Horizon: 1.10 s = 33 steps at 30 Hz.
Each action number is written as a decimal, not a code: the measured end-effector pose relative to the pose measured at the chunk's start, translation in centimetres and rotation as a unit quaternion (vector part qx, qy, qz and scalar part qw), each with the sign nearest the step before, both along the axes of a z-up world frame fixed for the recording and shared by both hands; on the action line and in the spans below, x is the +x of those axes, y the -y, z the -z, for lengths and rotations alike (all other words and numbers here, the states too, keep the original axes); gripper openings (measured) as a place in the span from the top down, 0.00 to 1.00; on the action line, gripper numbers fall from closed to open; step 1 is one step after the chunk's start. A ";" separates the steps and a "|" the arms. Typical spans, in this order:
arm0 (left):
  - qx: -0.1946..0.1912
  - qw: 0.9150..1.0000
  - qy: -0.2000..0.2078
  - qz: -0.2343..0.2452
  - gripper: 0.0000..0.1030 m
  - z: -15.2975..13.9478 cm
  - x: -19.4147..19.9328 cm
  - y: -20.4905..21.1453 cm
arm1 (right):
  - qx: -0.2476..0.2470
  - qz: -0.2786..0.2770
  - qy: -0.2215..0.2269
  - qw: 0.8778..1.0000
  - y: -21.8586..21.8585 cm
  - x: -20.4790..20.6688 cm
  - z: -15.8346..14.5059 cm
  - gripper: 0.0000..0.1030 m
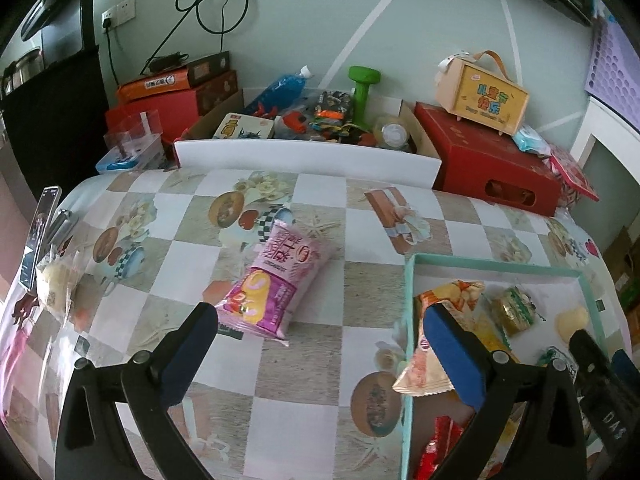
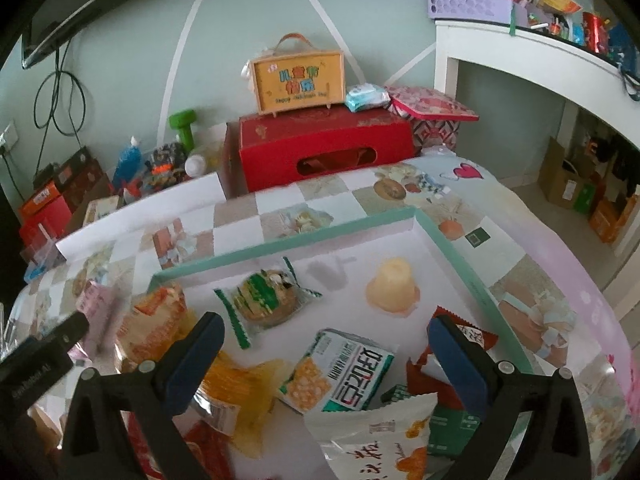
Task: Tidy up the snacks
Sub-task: 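Move both tools back toward the remaining snacks on the table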
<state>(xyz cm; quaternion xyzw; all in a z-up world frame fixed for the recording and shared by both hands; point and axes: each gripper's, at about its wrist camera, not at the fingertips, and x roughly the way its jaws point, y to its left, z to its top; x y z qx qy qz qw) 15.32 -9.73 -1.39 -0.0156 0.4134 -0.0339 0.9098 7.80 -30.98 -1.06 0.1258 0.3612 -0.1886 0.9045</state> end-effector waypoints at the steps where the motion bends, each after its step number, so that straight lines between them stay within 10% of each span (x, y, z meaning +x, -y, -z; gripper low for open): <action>1: 0.001 1.000 -0.001 0.001 0.01 0.0 0.0 -0.1 | 0.003 0.002 0.008 1.000 -0.1 -0.1 -0.3 0.00; 33: -0.008 0.989 -0.012 -0.148 0.01 -0.5 0.7 -17.0 | 0.013 -0.134 0.059 0.989 -16.0 3.7 -1.8 0.00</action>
